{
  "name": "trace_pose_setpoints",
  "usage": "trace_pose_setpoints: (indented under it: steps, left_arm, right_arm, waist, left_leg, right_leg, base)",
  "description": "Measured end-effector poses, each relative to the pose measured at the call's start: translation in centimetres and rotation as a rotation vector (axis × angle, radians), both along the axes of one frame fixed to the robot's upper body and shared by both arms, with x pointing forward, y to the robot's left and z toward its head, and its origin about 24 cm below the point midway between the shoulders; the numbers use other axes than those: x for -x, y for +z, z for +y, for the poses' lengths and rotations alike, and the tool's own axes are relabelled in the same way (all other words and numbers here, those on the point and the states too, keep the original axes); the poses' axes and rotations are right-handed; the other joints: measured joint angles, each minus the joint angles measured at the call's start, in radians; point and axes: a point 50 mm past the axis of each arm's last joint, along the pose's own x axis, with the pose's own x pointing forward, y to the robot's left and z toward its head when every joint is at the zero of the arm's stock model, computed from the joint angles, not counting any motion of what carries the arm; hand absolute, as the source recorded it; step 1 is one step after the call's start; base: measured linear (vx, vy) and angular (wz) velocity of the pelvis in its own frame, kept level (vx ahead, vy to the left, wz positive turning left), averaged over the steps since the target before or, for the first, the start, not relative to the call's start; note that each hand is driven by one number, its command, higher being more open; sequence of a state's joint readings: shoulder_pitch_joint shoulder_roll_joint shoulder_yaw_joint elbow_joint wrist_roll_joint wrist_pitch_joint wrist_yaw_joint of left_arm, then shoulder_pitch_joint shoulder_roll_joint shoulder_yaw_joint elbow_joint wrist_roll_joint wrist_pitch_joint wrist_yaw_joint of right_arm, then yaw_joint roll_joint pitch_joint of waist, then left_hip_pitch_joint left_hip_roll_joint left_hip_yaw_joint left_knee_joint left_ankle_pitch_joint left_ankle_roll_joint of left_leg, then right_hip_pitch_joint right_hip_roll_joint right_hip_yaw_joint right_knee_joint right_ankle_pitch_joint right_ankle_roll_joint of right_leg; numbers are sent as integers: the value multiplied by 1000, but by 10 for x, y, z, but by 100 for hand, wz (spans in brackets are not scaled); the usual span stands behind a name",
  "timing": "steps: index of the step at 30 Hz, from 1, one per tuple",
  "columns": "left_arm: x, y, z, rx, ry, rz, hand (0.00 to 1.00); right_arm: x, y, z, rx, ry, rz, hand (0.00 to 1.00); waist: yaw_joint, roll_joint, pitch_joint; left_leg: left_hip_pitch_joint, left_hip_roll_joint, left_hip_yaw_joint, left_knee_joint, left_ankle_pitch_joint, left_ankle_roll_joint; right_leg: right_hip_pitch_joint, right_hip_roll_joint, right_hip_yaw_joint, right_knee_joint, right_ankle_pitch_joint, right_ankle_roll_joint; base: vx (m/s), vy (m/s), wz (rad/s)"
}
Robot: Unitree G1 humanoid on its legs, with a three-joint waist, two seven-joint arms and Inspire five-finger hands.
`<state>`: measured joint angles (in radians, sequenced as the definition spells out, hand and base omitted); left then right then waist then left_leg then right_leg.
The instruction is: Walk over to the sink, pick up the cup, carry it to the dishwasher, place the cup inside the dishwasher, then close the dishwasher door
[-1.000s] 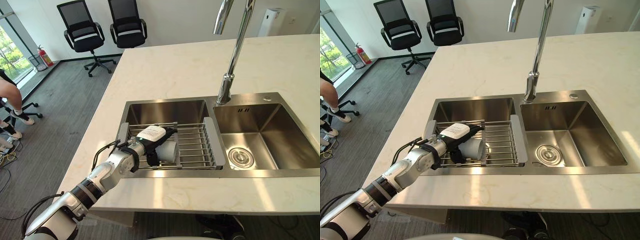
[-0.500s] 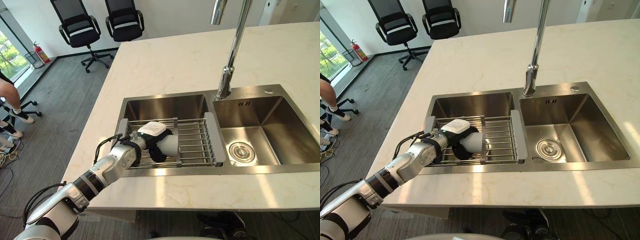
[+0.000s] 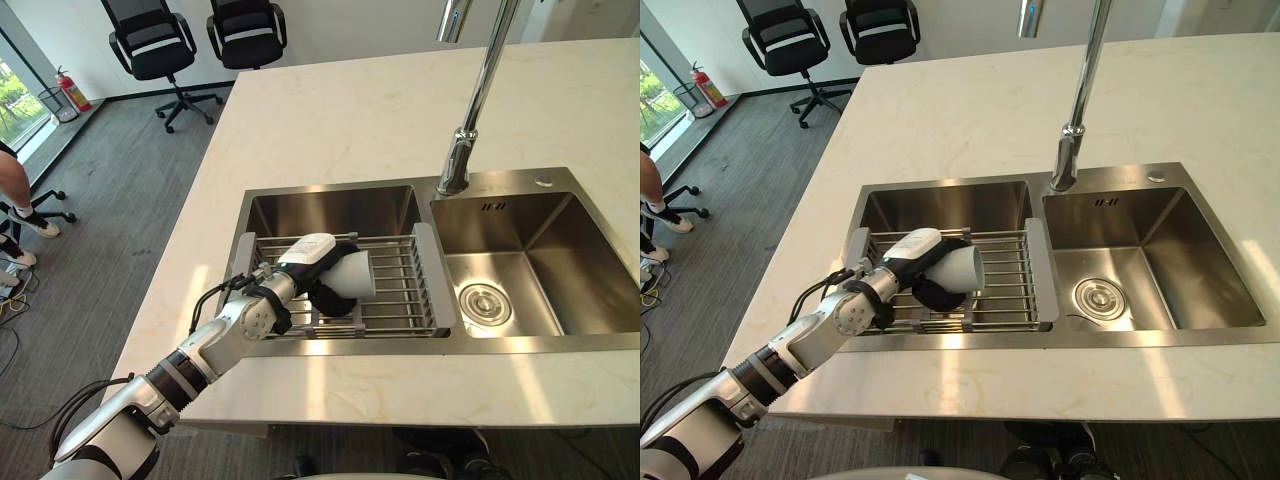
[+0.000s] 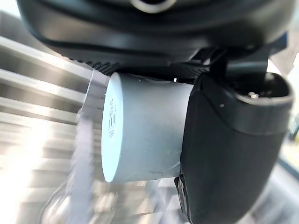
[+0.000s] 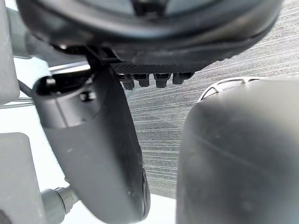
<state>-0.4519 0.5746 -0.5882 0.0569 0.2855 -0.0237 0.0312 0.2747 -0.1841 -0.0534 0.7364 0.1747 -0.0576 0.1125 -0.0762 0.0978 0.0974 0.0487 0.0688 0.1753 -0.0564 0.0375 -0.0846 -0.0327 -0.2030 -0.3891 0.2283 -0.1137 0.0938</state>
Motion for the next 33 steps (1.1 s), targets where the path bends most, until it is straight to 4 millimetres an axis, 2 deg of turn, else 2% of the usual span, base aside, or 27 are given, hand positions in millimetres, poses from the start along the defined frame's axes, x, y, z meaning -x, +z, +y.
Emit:
trace_pose_setpoints:
  steps: [4, 6, 11, 16, 19, 22, 26, 33]
  left_arm:
    - [6, 34, 15, 192, 26, -146, 0]
    - [12, 38, 20, 229, 31, -174, 0]
    - [28, 33, 34, 306, 65, -192, 0]
    - [47, 31, 57, 520, 155, -185, 0]
    - [58, 23, 61, 618, 190, -154, 0]
    - [68, 12, 59, 700, 213, -97, 0]
    - [77, -2, 59, 865, 236, -3, 0]
    - [84, -9, 64, 982, 270, 24, 0]
  right_arm:
    - [6, -1, -2, 2, -14, 10, 100]
    - [7, -1, -1, -1, -17, 12, 100]
    - [12, -2, 1, -10, -34, 13, 100]
    - [17, -6, 10, -52, -79, 15, 100]
    - [17, -8, 18, -75, -89, 21, 100]
    - [14, -11, 30, -112, -102, 16, 100]
    - [14, -13, 30, -112, -105, 30, 100]
    - [18, -16, 28, -112, -135, 53, 100]
  waist:
    - [35, -1, -2]
    - [37, -3, -6]
    - [64, -16, -30]
    - [101, -49, -67]
    - [119, -62, -85]
    - [134, -63, -90]
    - [146, -63, -101]
    - [161, -64, -107]
  left_leg:
    - [4, 12, -3, 2, 0, 5]
    - [4, 15, -14, 3, 0, 7]
    - [1, 21, -18, 4, -1, 7]
    - [-8, 21, -27, 7, -2, 9]
    - [-12, 21, -31, 11, -5, 12]
    - [-14, 22, -38, 14, -6, 13]
    - [-23, 22, -42, 22, -11, 15]
    - [-22, 28, -42, 29, -16, 13]
  right_leg:
    - [8, 12, -7, 0, -4, -7]
    - [14, 14, -17, -1, -6, -10]
    - [15, 20, -21, -3, -7, -12]
    - [17, 22, -30, -11, -6, -11]
    - [22, 24, -35, -22, -3, -12]
    - [33, 28, -40, -39, 2, -12]
    - [37, 33, -40, -53, 12, -13]
    - [43, 43, -34, -66, 19, -16]
  base:
    - [-10, -21, 2]
    - [-16, -18, 12]
    - [-1, -7, 3]
    - [20, -1, 5]
    - [11, 5, 5]
    - [3, 5, 7]
    - [-1, 5, 2]
    - [0, 0, 0]
